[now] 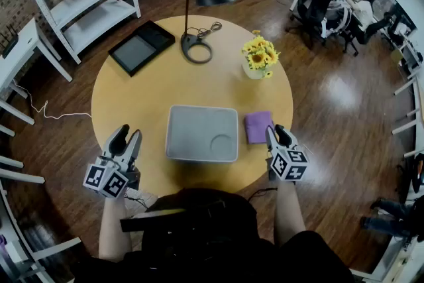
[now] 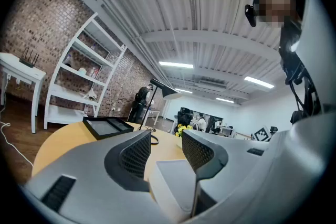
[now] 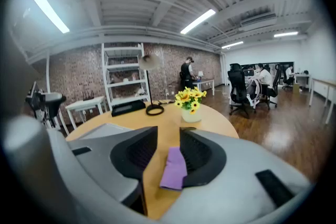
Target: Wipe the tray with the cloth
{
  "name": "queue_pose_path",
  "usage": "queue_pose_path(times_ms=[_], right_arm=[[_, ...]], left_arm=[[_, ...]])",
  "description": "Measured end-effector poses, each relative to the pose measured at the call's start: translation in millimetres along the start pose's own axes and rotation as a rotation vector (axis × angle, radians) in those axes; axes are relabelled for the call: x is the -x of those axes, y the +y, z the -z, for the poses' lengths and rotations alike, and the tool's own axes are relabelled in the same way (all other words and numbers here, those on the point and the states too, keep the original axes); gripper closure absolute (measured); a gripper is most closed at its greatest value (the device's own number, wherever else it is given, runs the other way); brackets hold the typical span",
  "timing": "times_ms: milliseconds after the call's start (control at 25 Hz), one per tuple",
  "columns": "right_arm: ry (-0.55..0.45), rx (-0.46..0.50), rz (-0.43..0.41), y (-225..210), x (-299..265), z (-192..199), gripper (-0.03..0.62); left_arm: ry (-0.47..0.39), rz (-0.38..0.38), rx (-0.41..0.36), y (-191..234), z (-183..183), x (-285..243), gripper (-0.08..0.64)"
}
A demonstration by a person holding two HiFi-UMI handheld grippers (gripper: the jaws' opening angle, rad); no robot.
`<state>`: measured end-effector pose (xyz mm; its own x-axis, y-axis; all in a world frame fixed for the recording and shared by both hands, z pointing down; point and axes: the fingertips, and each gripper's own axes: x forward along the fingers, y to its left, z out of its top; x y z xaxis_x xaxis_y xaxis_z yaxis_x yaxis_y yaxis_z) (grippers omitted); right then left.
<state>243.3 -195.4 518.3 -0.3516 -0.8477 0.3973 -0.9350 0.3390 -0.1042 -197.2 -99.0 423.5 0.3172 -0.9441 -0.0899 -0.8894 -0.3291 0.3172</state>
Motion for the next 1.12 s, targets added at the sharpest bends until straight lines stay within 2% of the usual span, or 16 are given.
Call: queue_pose_path(times_ms=[160, 280, 480, 520, 560, 640, 680, 760, 880, 1000, 1120], right_arm=[[0.252, 0.039, -0.009, -19, -39, 43, 0.319], [0.432, 0.124, -0.007, -32, -64, 73, 0.308], [0.604, 0.187, 0.016, -46, -98, 111, 0.307], [0.635, 0.201, 0.029, -50, -104, 117, 0.256], [0.670, 0.196, 0.038, -52, -107, 125, 0.235], [0.729, 0.115, 0.040, -55, -107, 144, 0.244], [0.730, 0.079, 0.037, -55, -107, 148, 0.254], [0.716, 0.072, 0.006, -51, -108, 150, 0.302], [0.712, 0.104, -0.047, -39, -107, 146, 0.467], [0.650, 0.150, -0.048, -30, -106, 123, 0.485], [0.507, 0.195, -0.133, -3, -111, 71, 0.488]], left_arm=[[-0.016, 0.033, 0.014, -18, -3, -23, 0.377], [0.020, 0.057, 0.015, -29, 1, -28, 0.377], [0.075, 0.034, 0.017, -29, 12, -10, 0.383], [0.080, 0.022, 0.023, -28, 14, -5, 0.383], [0.086, 0.009, 0.027, -26, 18, 0, 0.383], [0.099, -0.017, 0.037, -22, 25, 10, 0.383], [0.103, -0.028, 0.043, -21, 29, 14, 0.383], [0.108, -0.050, 0.058, -19, 36, 23, 0.383], [0.111, -0.066, 0.079, -16, 42, 31, 0.383], [0.107, -0.068, 0.091, -12, 41, 35, 0.383], [0.101, -0.064, 0.095, -3, 37, 37, 0.383]])
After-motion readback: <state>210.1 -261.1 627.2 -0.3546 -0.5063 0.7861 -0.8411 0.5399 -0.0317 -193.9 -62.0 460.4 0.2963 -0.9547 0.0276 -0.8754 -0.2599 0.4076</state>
